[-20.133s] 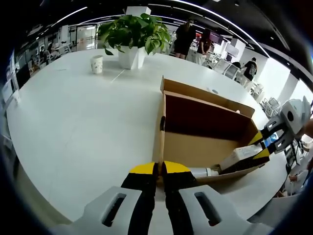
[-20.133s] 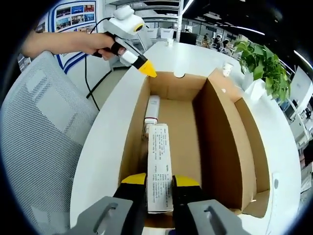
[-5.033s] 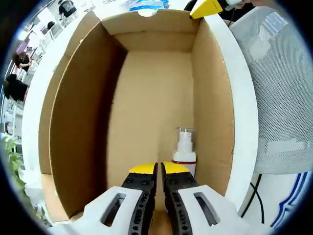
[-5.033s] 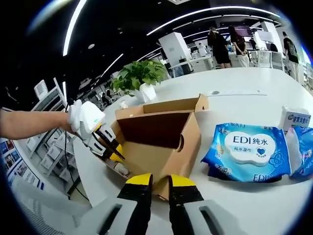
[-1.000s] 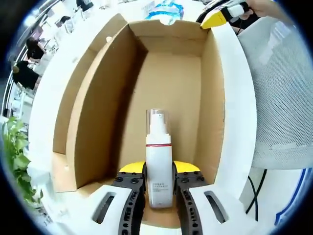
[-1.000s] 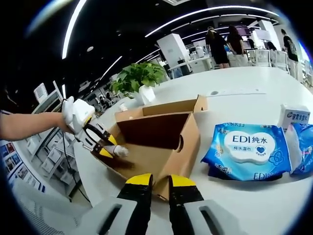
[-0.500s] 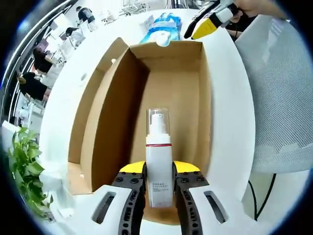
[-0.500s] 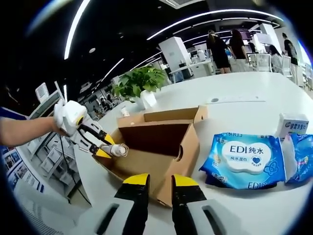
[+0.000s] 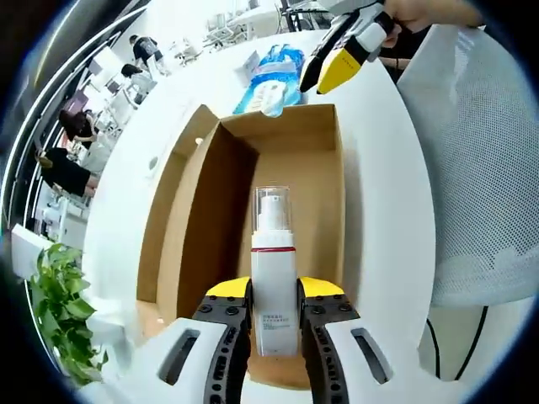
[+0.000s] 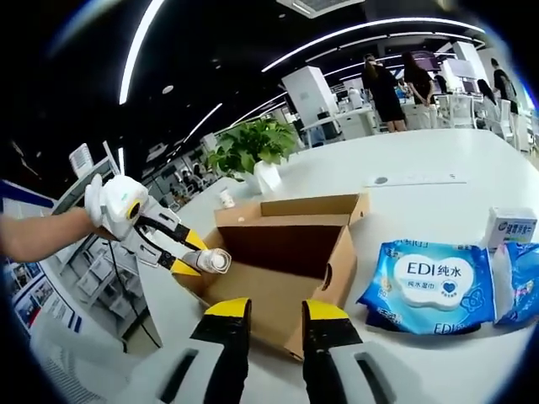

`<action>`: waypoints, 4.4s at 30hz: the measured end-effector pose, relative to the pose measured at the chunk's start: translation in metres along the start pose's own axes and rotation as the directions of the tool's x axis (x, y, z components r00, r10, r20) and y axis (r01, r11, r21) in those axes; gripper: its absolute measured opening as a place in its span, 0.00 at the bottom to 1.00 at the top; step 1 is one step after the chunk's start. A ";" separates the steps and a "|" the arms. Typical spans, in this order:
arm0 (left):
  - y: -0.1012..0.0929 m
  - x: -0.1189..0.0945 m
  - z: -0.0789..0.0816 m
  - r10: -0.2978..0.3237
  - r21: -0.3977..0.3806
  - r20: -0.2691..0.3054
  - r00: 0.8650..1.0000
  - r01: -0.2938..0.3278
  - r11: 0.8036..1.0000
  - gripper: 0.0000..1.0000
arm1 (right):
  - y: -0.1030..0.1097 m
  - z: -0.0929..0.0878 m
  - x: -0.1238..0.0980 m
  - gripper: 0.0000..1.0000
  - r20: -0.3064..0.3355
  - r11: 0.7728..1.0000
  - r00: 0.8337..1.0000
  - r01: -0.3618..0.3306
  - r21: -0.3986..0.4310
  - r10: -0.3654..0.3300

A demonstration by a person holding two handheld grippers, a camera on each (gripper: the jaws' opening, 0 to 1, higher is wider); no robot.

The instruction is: Operate the shoe box by opening the lid, removing the specified soft item, and placing it in the target area until the item is outside and the box remains undamaged.

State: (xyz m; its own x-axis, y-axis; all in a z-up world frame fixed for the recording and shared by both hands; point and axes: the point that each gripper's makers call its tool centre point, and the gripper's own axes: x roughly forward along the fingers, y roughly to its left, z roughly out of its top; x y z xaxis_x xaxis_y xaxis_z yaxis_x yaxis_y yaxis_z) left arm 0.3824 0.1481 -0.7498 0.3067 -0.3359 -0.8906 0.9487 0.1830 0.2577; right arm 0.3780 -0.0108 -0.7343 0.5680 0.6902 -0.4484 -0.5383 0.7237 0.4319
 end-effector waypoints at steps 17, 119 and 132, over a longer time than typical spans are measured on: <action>-0.006 -0.010 0.028 0.029 0.067 0.085 0.996 -0.035 0.997 0.19 | 0.017 0.007 0.000 0.25 0.016 0.998 0.998 -0.058 0.024 0.057; -0.030 -0.011 0.089 0.070 0.225 0.298 0.952 -0.142 0.964 0.29 | 0.060 0.015 -0.005 0.16 0.043 0.933 0.971 -0.238 0.271 0.235; -0.017 -0.020 0.084 0.137 -0.007 0.327 0.935 -0.143 0.990 0.44 | 0.037 0.029 -0.018 0.16 0.065 0.957 0.982 -0.185 0.226 0.175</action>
State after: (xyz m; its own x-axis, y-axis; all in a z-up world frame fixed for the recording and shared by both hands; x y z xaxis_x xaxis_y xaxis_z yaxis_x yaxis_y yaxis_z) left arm 0.3667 0.0743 -0.7044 0.4418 -0.5908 -0.6751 0.8947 0.2352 0.3797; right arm 0.3658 0.0038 -0.6875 0.5045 0.8042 -0.3142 -0.4795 0.5637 0.6726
